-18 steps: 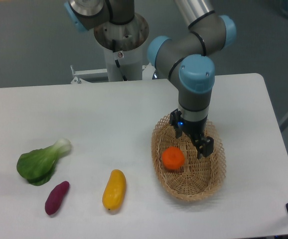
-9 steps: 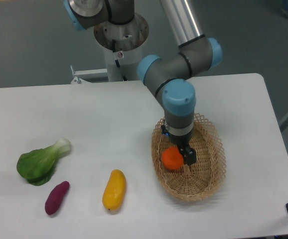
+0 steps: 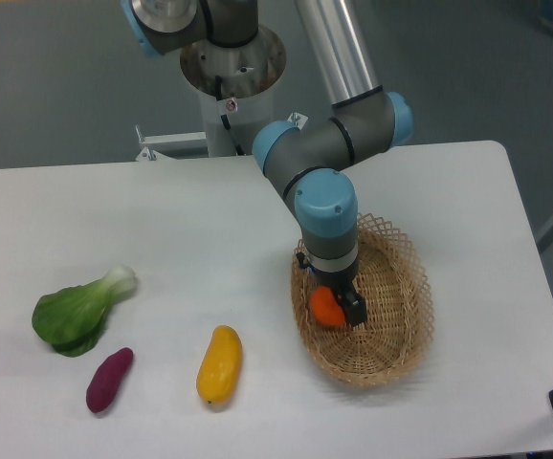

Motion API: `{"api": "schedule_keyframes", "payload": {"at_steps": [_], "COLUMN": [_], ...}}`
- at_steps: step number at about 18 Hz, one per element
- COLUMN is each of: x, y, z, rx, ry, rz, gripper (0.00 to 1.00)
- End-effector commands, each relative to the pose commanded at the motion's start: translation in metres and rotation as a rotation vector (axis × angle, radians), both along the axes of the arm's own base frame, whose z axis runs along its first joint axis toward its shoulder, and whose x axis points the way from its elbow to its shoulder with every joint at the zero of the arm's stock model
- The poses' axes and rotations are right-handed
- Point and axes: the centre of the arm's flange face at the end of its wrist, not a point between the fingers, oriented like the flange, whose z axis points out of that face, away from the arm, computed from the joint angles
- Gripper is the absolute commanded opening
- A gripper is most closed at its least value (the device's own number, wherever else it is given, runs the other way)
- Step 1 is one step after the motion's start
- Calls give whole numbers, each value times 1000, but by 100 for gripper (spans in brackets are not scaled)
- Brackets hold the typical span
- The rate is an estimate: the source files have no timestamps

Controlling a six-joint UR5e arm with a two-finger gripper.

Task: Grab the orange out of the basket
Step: 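Close the gripper around the orange inside the basket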

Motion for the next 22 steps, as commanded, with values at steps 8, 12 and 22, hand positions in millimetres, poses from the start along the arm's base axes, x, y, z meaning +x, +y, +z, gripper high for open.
{"api": "schedule_keyframes", "payload": {"at_steps": [8,12,22], "x": [2,7,7], "y": [0,-1,0], "z": [-5,-10,-13], "rx": [2,-4,-6], "ry": [-6,-15,-17], "rz": [29,32,30], "gripper": [100,100,87]}}
